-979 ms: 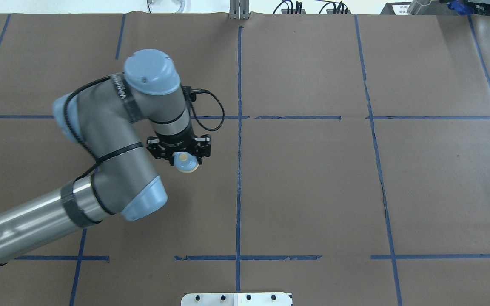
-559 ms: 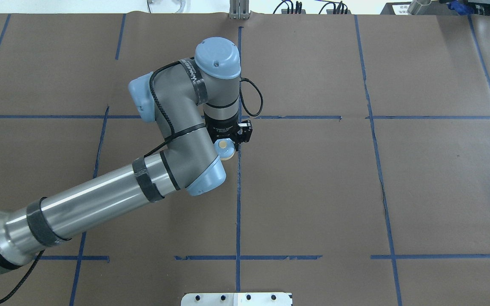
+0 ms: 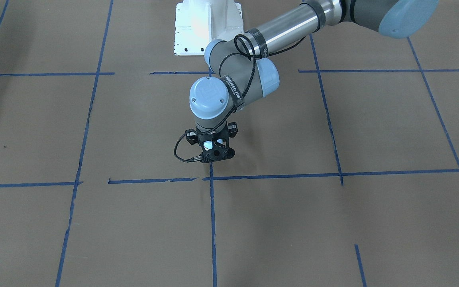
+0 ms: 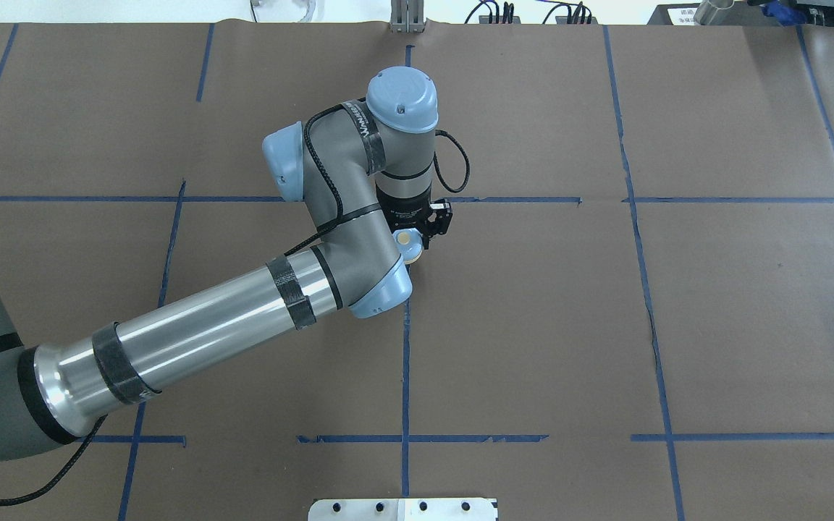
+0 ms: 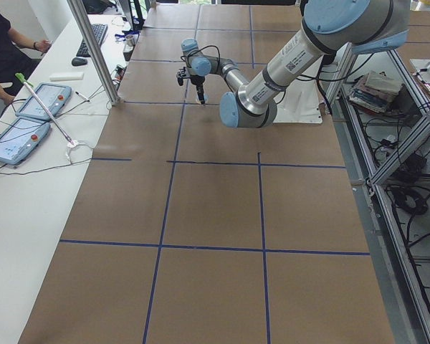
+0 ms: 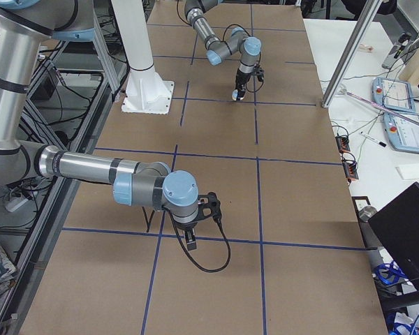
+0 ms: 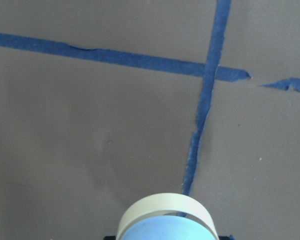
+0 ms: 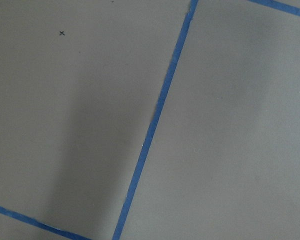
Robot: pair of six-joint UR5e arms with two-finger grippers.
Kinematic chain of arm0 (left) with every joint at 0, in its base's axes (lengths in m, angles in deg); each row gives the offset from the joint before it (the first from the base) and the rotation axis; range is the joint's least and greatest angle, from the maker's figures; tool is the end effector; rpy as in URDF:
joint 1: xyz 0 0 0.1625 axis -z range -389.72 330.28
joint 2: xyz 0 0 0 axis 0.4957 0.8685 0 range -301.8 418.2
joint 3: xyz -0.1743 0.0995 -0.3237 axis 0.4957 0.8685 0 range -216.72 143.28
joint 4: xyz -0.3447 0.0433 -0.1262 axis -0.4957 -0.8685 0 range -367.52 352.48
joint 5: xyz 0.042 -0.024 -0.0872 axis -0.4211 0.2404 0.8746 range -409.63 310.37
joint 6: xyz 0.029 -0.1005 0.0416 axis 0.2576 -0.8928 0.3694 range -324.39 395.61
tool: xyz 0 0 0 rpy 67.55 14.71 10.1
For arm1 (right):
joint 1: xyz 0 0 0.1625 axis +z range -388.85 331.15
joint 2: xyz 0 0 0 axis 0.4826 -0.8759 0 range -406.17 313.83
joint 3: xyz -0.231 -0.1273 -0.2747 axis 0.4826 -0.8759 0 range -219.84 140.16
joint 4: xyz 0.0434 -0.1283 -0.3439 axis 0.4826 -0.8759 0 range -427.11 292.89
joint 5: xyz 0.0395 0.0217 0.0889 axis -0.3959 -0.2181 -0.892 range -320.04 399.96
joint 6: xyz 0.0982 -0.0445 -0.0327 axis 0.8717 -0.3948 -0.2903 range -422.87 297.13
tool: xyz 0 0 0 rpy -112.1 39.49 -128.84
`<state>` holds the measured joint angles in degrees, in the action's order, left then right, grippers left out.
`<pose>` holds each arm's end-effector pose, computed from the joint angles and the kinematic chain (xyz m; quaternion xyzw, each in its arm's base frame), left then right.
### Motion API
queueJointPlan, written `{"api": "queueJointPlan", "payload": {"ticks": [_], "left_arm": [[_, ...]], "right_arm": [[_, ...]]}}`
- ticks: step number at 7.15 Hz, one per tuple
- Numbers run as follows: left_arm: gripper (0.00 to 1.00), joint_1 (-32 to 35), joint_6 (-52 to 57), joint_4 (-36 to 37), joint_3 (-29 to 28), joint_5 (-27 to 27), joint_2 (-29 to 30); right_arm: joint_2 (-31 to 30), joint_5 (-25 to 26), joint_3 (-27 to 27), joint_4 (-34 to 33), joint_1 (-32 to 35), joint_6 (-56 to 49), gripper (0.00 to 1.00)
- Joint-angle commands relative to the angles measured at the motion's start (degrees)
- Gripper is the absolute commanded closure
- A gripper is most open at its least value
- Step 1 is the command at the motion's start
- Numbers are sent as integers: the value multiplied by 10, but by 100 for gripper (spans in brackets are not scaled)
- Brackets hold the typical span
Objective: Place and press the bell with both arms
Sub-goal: 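Lower the bell onto the tape crossing with the left gripper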
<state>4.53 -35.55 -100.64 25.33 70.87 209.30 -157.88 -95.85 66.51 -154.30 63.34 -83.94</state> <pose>0.5853 -0.4905 0.1772 -0.0894 0.3803 -0.0418 0.9196 0.0640 -0.2962 0.6313 0.0584 -0.3853 -0.1425 0.9099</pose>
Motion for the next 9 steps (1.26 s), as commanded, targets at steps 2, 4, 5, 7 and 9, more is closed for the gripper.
{"api": "queueJointPlan", "payload": {"ticks": [2, 4, 5, 7, 9], "left_arm": [[83, -5, 0, -36, -30, -1, 7], [75, -5, 1, -37, -30, -1, 7], [67, -5, 0, -37, -30, -2, 6], [1, -10, -1, -41, -30, -14, 6], [0, -15, -23, -44, -30, -26, 7]], "right_arm": [[0, -1, 0, 0, 0, 0, 0], [0, -1, 1, 0, 0, 1, 0], [0, -1, 1, 0, 0, 1, 0], [0, -3, 1, 0, 0, 1, 0], [0, -3, 1, 0, 0, 1, 0]]}}
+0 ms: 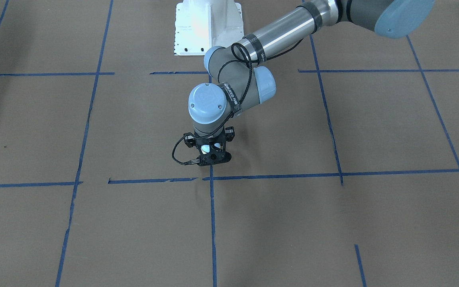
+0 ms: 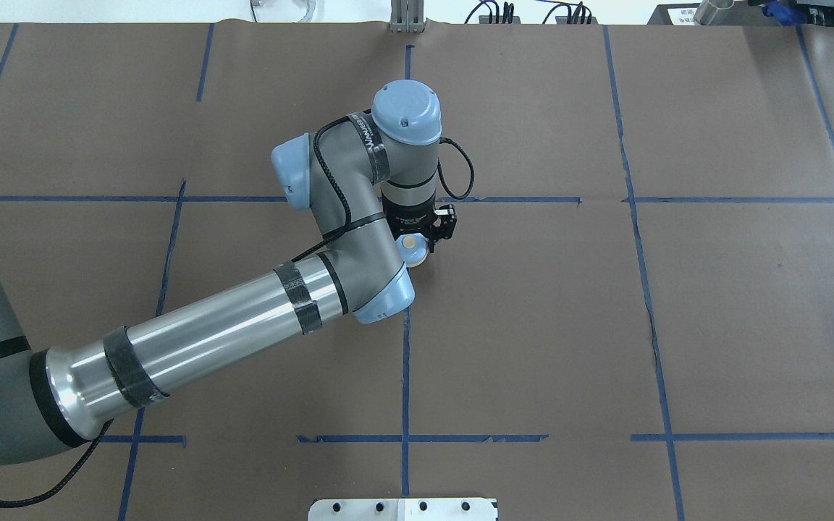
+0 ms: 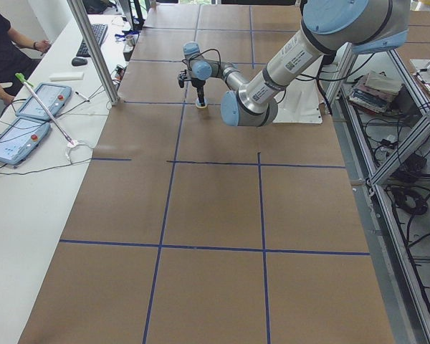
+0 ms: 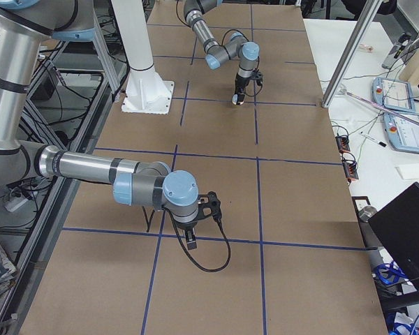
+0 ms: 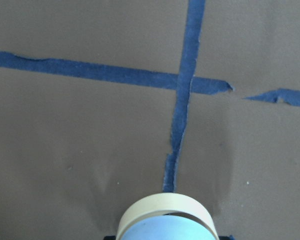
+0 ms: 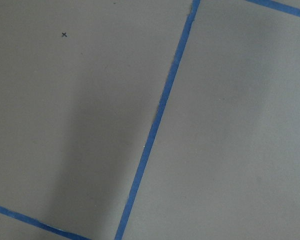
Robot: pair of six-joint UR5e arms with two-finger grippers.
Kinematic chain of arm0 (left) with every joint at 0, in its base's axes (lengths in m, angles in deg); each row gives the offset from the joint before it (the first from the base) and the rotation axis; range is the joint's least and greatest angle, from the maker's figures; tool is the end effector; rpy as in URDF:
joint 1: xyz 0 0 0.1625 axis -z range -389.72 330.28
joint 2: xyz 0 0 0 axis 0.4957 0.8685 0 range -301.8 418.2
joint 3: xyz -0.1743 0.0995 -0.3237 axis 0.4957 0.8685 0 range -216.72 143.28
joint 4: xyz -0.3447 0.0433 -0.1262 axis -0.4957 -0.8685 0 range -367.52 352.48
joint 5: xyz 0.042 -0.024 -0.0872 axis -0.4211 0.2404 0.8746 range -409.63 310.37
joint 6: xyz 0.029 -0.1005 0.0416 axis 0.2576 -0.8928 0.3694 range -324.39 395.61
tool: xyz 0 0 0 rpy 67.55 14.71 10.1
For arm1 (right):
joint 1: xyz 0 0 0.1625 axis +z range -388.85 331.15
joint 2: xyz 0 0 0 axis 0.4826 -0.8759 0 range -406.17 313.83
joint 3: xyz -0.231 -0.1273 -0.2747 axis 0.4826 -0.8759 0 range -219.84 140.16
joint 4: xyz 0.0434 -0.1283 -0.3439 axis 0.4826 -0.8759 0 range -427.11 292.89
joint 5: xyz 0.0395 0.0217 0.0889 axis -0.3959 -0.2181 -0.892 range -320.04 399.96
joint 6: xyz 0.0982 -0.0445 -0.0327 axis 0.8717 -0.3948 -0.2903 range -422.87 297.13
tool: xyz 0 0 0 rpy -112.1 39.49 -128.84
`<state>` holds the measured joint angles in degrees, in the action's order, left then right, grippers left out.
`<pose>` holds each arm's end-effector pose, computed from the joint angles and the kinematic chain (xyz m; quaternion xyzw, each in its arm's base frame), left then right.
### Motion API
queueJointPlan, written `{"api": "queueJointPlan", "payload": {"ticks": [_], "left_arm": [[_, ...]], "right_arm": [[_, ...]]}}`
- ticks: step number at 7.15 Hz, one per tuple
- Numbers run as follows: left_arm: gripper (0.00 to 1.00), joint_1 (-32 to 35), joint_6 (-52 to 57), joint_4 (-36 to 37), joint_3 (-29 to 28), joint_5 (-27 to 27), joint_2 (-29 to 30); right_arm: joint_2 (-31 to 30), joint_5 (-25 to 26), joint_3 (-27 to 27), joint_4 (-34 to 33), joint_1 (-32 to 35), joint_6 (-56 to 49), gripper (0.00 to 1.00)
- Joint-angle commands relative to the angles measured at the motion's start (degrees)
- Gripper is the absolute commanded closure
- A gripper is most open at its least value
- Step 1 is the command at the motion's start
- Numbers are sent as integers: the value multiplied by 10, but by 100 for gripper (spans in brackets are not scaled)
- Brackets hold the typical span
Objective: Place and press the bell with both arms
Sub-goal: 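Lower the bell onto the tape crossing with the left gripper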
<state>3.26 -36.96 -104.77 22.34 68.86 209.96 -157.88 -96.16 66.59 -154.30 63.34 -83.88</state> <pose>0.6036 -0.4864 0.1825 -0.0758 0.3850 -0.0445 0.9187 0.0636 -0.2964 0.6303 0.0594 -0.3876 -0.1420 0.9089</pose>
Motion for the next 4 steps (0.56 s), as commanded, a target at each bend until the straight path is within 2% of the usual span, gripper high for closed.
{"api": "queueJointPlan", "payload": {"ticks": [1, 2, 3, 4], "left_arm": [[0, -2, -9, -1, 4, -6, 0], [0, 2, -13, 8, 34, -6, -1], [0, 18, -36, 30, 88, -4, -7], [0, 23, -37, 84, 160, -7, -30]], "right_arm": [[0, 0, 1, 1, 0, 0, 0], [0, -5, 7, 1, 0, 3, 0], [3, -25, 16, 1, 0, 7, 0], [16, -43, 18, 1, -2, 31, 0]]}}
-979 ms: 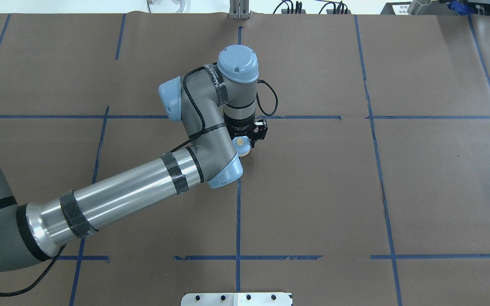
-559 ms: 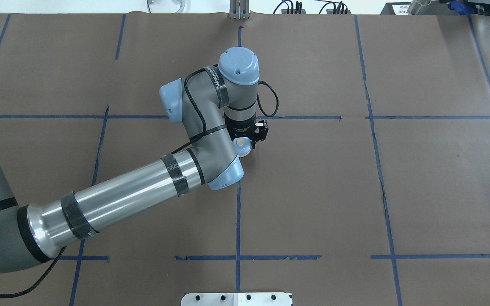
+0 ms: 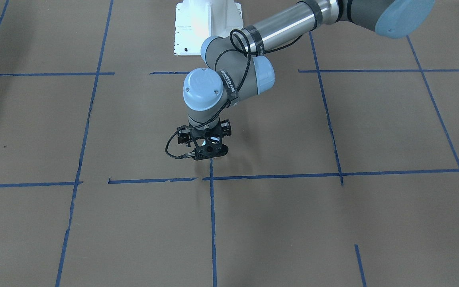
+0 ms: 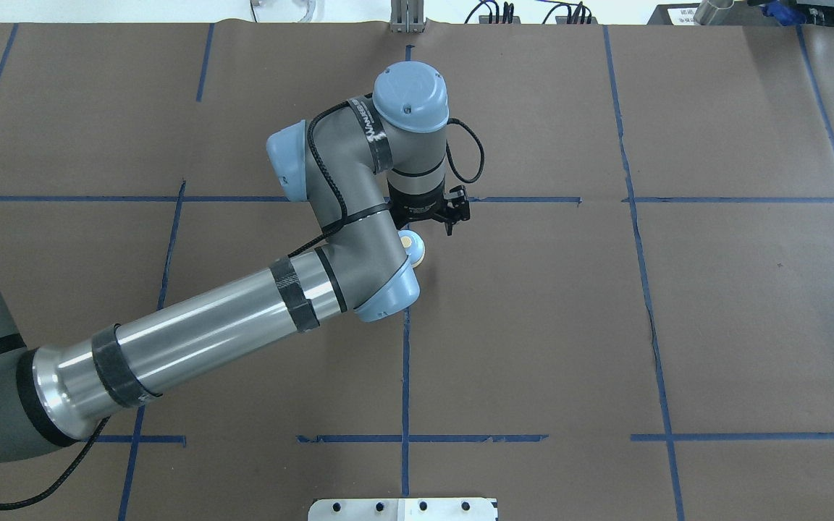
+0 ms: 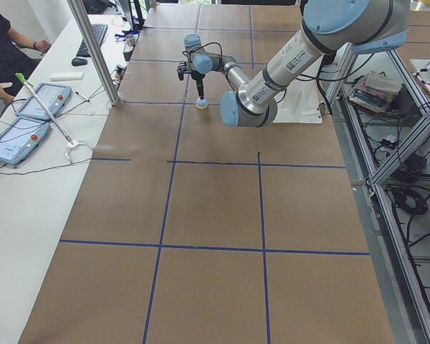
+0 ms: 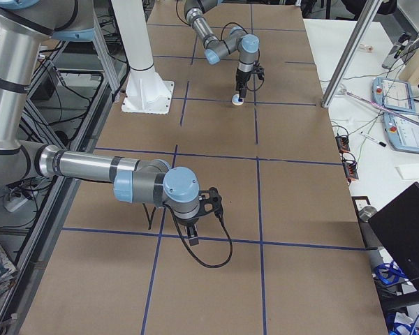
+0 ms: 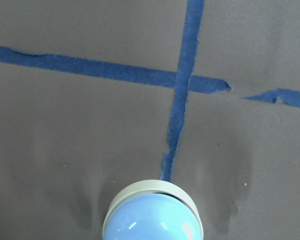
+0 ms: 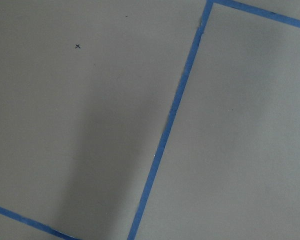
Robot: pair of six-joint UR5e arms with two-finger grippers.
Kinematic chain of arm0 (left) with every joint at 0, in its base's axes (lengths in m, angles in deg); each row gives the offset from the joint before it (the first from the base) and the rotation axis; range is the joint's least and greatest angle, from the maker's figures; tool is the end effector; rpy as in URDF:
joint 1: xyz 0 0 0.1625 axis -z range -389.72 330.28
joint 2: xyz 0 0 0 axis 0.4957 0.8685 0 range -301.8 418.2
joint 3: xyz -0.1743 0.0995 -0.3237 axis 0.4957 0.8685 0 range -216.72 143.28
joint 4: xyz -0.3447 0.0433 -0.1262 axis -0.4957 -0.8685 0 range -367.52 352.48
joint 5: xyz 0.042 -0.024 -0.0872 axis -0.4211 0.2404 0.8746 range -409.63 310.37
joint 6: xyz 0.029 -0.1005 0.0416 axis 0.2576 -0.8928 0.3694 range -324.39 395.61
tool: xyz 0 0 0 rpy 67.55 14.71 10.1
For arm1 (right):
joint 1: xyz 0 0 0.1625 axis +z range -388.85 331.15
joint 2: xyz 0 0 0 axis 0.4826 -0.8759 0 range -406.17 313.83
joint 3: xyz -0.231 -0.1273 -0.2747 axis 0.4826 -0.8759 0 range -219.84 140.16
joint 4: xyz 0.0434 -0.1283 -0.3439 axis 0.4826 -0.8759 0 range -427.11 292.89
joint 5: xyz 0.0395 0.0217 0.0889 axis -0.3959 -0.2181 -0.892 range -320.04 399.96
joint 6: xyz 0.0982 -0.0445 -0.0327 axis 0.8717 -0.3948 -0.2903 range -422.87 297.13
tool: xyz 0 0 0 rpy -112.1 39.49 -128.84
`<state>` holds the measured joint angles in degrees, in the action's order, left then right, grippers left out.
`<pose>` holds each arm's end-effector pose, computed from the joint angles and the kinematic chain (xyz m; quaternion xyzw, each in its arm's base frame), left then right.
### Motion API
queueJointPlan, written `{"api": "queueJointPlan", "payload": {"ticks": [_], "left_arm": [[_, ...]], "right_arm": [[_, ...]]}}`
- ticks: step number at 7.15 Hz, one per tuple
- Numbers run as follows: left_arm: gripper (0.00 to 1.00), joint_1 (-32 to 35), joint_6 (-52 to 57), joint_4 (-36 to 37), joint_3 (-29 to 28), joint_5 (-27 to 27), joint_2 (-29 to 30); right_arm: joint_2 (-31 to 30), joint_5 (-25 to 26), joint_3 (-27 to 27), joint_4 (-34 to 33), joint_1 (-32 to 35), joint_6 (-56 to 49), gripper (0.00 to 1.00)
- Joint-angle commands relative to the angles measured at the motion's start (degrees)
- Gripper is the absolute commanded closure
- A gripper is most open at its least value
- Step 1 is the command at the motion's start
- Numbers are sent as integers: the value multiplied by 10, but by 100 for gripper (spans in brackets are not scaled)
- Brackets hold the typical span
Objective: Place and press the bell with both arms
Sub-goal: 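Open the left gripper and lift it away from the bell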
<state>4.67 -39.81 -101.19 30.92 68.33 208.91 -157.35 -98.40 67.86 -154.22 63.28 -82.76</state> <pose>0.5678 -0.4861 0.1420 -0.0610 0.4100 -0.0705 0.9073 0.0605 -0.3033 0.6143 0.0737 -0.4030 -0.1387 0.9016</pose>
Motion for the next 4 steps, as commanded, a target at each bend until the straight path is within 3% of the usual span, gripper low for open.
{"api": "queueJointPlan", "payload": {"ticks": [1, 2, 4], "left_arm": [[0, 28, -8, 71, 199, 0, -89], [0, 37, -2, 73, 305, 0, -173], [0, 81, 123, 73, 390, 5, -266]], "right_arm": [[45, -30, 26, 0, -19, 106, 0], [54, -23, 79, 0, -73, 215, 0], [153, -16, 99, 0, -169, 392, 0]]}}
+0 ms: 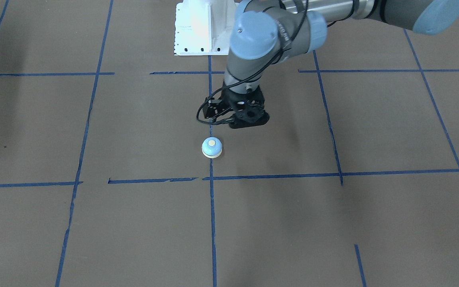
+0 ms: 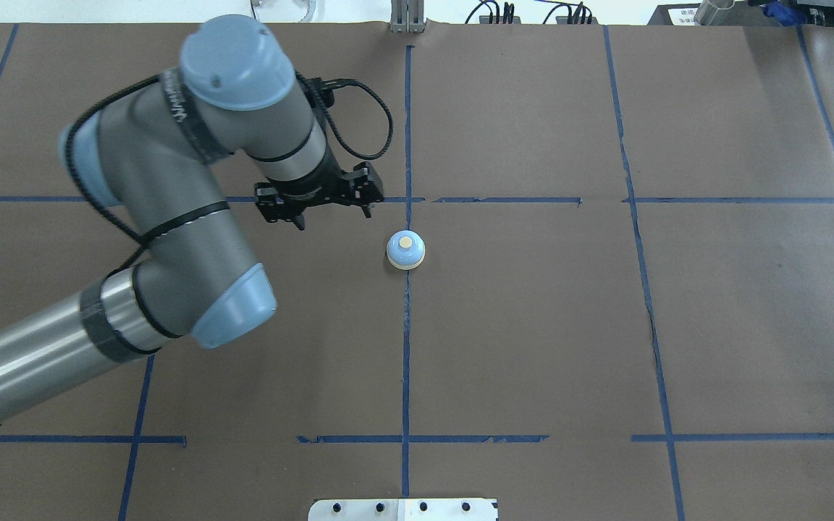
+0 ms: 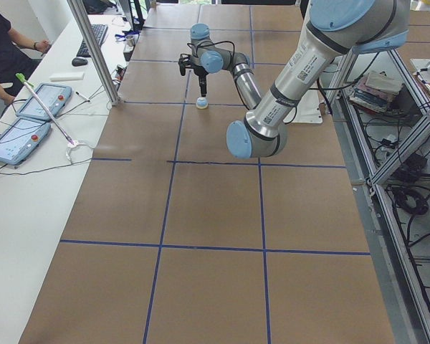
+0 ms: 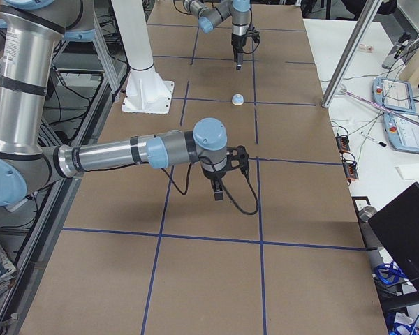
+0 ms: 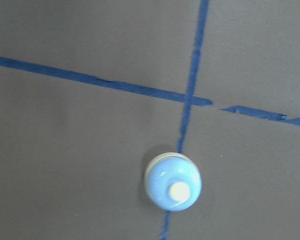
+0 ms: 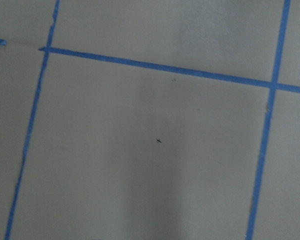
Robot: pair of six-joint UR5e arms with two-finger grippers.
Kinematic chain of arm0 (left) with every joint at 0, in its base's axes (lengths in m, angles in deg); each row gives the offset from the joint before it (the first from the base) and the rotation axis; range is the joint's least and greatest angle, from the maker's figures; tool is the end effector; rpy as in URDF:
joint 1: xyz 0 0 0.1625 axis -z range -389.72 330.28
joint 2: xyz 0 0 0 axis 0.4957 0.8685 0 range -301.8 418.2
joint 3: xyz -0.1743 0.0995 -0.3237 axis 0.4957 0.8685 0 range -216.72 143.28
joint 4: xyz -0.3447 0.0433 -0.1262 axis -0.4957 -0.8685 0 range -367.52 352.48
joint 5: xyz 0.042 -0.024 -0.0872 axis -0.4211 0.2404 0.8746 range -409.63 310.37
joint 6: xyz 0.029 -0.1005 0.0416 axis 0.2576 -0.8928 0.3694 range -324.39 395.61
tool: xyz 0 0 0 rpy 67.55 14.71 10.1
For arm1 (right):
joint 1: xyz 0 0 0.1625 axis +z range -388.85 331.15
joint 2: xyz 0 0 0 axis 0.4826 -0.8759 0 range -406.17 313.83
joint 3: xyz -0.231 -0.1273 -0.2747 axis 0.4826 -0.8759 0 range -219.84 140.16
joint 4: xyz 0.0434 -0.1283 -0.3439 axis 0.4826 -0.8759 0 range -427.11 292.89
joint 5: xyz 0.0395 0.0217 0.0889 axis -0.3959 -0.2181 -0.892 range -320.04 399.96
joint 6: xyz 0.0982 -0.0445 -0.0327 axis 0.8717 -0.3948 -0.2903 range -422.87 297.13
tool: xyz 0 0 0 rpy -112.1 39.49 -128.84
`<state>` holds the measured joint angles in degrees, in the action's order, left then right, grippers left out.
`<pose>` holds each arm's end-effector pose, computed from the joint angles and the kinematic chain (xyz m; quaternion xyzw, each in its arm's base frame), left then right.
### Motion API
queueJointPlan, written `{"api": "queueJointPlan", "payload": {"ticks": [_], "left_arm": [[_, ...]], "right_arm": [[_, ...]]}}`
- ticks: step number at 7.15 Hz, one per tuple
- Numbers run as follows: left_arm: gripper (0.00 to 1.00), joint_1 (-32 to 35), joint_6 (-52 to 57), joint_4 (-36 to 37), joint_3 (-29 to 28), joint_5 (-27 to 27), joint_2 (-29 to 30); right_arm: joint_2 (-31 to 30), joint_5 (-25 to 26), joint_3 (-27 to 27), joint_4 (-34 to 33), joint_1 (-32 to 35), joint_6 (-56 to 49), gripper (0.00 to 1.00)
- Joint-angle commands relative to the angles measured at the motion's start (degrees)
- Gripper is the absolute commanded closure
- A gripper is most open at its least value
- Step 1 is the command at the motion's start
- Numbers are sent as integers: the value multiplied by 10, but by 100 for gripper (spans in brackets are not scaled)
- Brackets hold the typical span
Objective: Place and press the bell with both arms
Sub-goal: 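Open the left gripper and lift it away from the bell, then move the right gripper over the bell while the left arm withdraws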
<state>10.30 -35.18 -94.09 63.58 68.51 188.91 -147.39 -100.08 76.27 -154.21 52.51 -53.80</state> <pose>0.4125 -0.4510 0.1766 0.0000 0.4501 -0.0639 0.8907 -0.0100 -0.3788 0.4858 0.0742 -0.4345 -0.0620 0.8955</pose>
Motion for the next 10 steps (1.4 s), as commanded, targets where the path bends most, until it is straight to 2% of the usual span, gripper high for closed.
{"api": "queueJointPlan", "payload": {"ticks": [1, 2, 3, 4, 5, 6, 7, 8, 9, 10], "left_arm": [[0, 41, 153, 0, 122, 7, -136], [0, 68, 207, 1, 157, 24, -181], [0, 97, 256, -1, 175, 51, -220], [0, 117, 298, -2, 207, 59, -277], [0, 133, 344, -4, 251, 60, -358], [0, 168, 416, -1, 270, 60, -412], [0, 197, 475, 0, 270, 60, -440], [0, 202, 482, 0, 270, 60, -450], [0, 201, 482, -1, 266, 60, -449], [0, 201, 482, -1, 267, 60, -449]], "right_arm": [[112, 5, 15, 0, -120, 206, 0], [176, 12, 24, 0, -172, 307, 0], [228, 58, 24, 0, -239, 389, 0], [294, 139, 17, 0, -334, 493, 0], [372, 254, -6, -2, -432, 610, 0], [439, 338, -57, -2, -491, 688, 0], [488, 351, -105, -6, -502, 711, 17], [504, 351, -137, -8, -507, 715, 77], [530, 351, -175, -5, -512, 716, 98], [573, 351, -235, -5, -513, 728, 100]]}}
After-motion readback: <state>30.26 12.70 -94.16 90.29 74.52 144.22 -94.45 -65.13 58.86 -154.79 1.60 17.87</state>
